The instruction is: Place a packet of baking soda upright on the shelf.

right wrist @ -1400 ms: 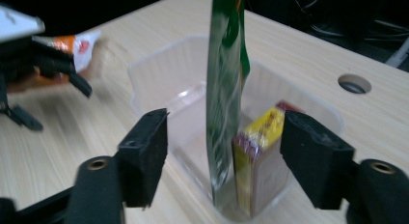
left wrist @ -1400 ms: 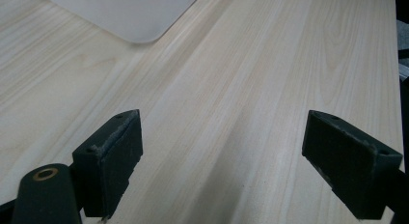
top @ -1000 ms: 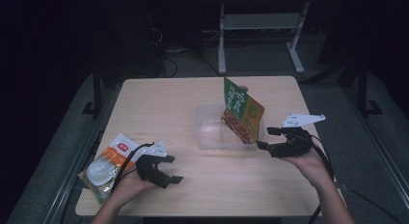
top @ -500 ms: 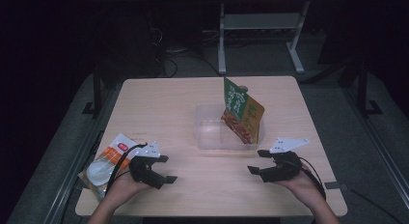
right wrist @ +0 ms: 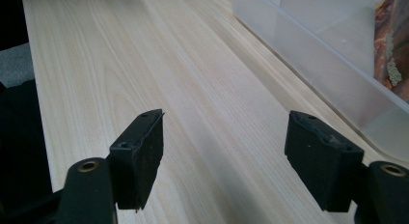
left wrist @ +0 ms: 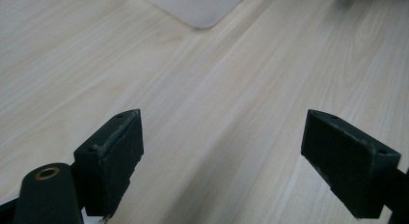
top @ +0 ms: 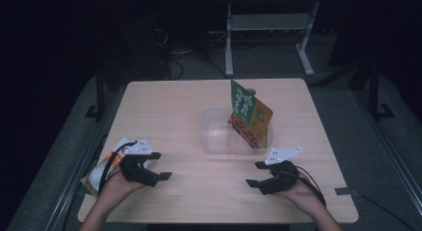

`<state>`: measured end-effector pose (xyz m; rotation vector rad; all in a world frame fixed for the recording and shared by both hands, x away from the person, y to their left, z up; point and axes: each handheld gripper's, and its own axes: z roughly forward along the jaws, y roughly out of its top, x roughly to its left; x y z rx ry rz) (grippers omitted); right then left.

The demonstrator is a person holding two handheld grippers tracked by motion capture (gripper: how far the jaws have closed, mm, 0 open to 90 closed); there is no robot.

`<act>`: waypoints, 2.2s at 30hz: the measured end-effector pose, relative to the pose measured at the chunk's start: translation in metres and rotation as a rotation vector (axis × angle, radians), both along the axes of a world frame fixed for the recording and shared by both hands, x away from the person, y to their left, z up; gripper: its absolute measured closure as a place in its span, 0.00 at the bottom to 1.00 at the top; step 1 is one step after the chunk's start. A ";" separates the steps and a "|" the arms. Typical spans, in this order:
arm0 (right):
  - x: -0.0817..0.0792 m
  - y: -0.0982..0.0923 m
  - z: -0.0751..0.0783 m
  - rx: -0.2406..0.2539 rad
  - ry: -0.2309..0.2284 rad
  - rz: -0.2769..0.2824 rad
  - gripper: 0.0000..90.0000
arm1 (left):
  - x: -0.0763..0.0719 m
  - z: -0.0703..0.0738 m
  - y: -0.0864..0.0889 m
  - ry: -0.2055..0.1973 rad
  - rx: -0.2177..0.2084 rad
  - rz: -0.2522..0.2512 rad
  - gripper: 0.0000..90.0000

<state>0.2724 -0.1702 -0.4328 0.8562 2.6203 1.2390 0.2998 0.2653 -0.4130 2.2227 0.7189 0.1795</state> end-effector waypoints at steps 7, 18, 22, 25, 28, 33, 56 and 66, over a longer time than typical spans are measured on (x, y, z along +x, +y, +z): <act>0.001 0.005 -0.001 0.000 0.004 0.020 0.33 | 0.003 0.009 0.023 -0.011 0.000 0.069 0.16; 0.003 0.010 -0.004 -0.006 0.008 0.034 0.32 | 0.009 0.013 0.075 -0.019 0.028 0.206 0.16; 0.004 0.011 -0.004 -0.009 -0.002 0.043 0.32 | 0.010 0.008 0.097 -0.013 0.048 0.266 0.16; 0.004 0.011 -0.004 -0.008 -0.001 0.043 0.32 | 0.011 0.003 0.112 -0.006 0.063 0.298 0.16; 0.004 0.010 -0.004 -0.006 0.000 0.042 0.32 | 0.011 -0.004 0.120 0.009 0.066 0.342 0.16; 0.004 0.009 -0.003 -0.008 -0.002 0.037 0.32 | 0.011 -0.014 0.134 0.032 0.083 0.387 0.15; 0.004 0.009 -0.003 -0.008 -0.001 0.035 0.33 | 0.019 -0.038 0.149 0.140 0.096 0.399 0.35; 0.004 0.009 -0.002 -0.008 -0.004 0.034 0.33 | 0.018 -0.035 0.136 0.096 0.188 0.347 0.77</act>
